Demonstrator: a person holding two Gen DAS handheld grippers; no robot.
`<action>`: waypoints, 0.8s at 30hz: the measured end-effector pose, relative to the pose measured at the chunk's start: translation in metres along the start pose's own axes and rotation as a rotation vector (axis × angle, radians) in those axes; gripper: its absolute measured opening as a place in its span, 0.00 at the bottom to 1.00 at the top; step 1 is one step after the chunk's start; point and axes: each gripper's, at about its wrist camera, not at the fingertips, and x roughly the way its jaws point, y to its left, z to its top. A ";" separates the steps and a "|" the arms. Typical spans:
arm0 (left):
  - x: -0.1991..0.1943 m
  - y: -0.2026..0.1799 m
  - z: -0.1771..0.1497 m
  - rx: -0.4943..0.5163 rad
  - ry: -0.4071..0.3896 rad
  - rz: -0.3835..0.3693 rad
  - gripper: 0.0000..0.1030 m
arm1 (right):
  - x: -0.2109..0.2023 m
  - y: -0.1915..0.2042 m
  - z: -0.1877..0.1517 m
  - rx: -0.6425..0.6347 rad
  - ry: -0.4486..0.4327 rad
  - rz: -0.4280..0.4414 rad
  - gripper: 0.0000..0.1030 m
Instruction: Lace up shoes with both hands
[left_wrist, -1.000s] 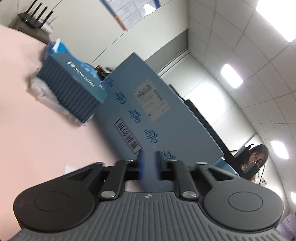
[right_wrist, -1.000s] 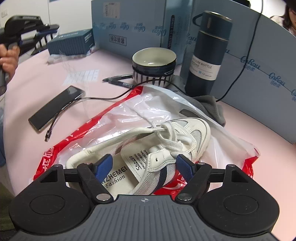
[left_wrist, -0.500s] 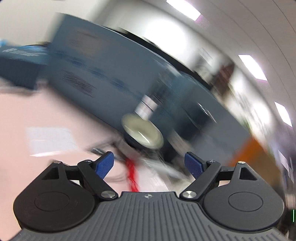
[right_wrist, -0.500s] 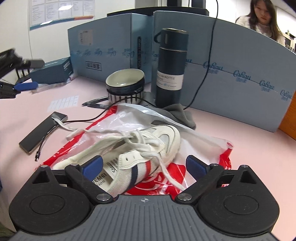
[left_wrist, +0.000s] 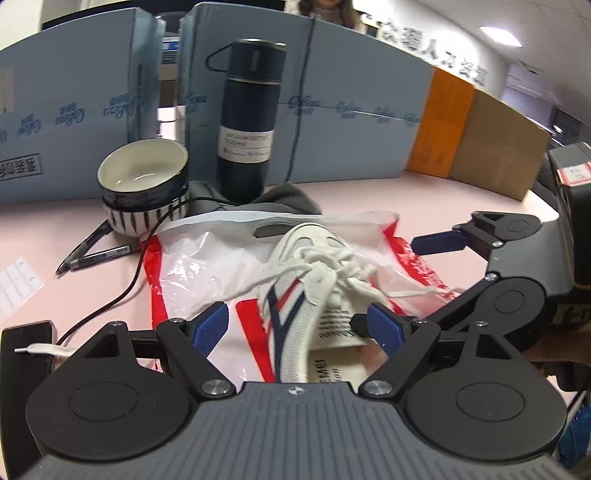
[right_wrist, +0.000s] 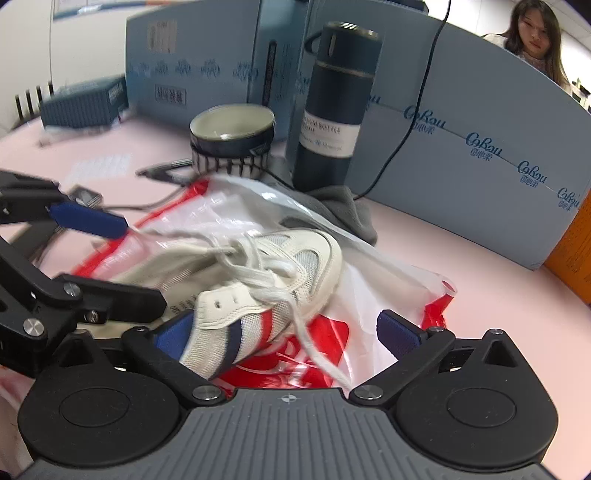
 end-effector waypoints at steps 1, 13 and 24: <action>0.002 0.002 0.000 -0.017 0.002 0.018 0.75 | 0.002 -0.002 0.001 0.007 0.002 0.001 1.00; 0.007 0.015 0.001 -0.053 0.006 0.058 0.77 | 0.012 -0.049 0.000 0.229 0.046 -0.048 1.00; 0.009 0.022 0.008 -0.036 0.011 0.115 0.81 | 0.016 -0.045 0.010 0.252 0.128 -0.011 1.00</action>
